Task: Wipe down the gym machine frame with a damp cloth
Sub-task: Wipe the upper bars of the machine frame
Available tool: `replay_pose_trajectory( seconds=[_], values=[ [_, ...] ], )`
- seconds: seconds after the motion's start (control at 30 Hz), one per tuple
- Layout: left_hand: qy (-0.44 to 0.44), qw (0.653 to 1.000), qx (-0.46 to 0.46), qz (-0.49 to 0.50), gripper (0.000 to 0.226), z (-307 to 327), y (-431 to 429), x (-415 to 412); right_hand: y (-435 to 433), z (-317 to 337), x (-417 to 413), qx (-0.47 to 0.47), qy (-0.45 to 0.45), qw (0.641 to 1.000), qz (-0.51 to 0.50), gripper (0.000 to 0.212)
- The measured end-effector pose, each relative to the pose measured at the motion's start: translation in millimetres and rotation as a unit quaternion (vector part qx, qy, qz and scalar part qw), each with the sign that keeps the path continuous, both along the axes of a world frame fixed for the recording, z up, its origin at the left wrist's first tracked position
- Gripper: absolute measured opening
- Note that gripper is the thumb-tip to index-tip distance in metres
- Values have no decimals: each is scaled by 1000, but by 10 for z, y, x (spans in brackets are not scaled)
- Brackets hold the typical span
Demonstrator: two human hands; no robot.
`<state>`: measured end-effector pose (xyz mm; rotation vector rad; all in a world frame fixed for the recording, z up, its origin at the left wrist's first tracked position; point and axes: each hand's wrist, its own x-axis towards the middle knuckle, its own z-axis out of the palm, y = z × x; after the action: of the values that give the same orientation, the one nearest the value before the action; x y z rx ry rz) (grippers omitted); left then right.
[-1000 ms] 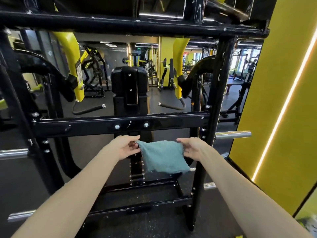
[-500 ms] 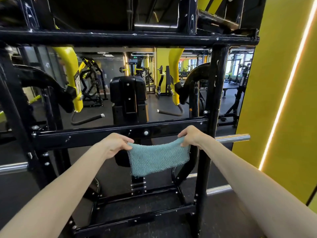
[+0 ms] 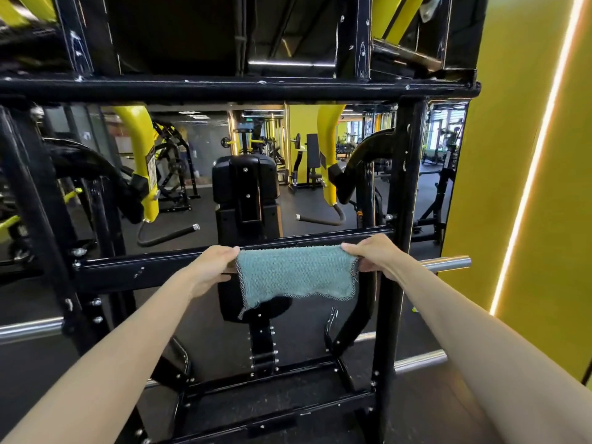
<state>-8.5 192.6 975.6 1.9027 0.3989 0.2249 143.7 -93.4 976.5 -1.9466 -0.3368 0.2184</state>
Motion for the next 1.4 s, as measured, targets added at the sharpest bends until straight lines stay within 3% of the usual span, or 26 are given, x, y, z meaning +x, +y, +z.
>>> replay_pose_trajectory(
  seconds=[0.2, 0.3, 0.47, 0.53, 0.6, 0.7, 0.77, 0.83, 0.9, 0.97, 1.03, 1.1, 1.2, 1.33, 1.4],
  values=[
    [-90, 984, -104, 114, 31, -22, -61, 86, 180, -75, -165, 54, 34, 997, -34, 35],
    [-94, 977, -99, 165, 41, -41, -63, 73, 252, -103, -195, 42, 49, 997, -44, 44],
    [-129, 971, -85, 183, 35, -104, -10, 81, 315, -74, -193, 59, 34, 995, -71, 45],
    [-148, 967, -61, 198, 42, -139, -22, 106, 310, -44, -205, 162, 121, 978, -48, 47],
    [-157, 962, -32, 219, 48, -148, -88, 135, 295, -35, -231, 264, 244, 933, -21, 53],
    [-130, 956, -5, 264, 49, -135, -235, 170, 294, -67, -256, 290, 360, 886, -40, 47],
    [-102, 948, -89, 288, 42, -152, -247, 238, 309, -144, -257, 277, 386, 878, -55, 45],
    [-48, 942, -196, 269, 43, -168, -195, 242, 327, -214, -271, 241, 370, 897, -25, 39],
    [16, 942, -269, 200, 37, -165, -120, 204, 332, -271, -261, 210, 334, 918, -19, 21],
    [57, 947, -288, 132, 19, -183, -75, 169, 344, -290, -271, 205, 300, 931, -45, 15],
    [38, 947, -292, 132, 36, -258, -56, 193, 387, -308, -258, 200, 225, 947, -108, 15],
    [-20, 948, -254, 189, 39, -325, -89, 236, 421, -344, -257, 156, 118, 962, -192, 26],
    [-58, 951, -150, 263, 21, -412, -166, 280, 455, -355, -341, 84, 15, 970, -229, 27],
    [-92, 957, 48, 272, 31, -418, -318, 202, 516, -412, -431, 54, -68, 956, -281, 38],
    [-108, 953, 87, 270, 30, -448, -351, 180, 525, -483, -463, 22, -122, 950, -285, 41]
  ],
)
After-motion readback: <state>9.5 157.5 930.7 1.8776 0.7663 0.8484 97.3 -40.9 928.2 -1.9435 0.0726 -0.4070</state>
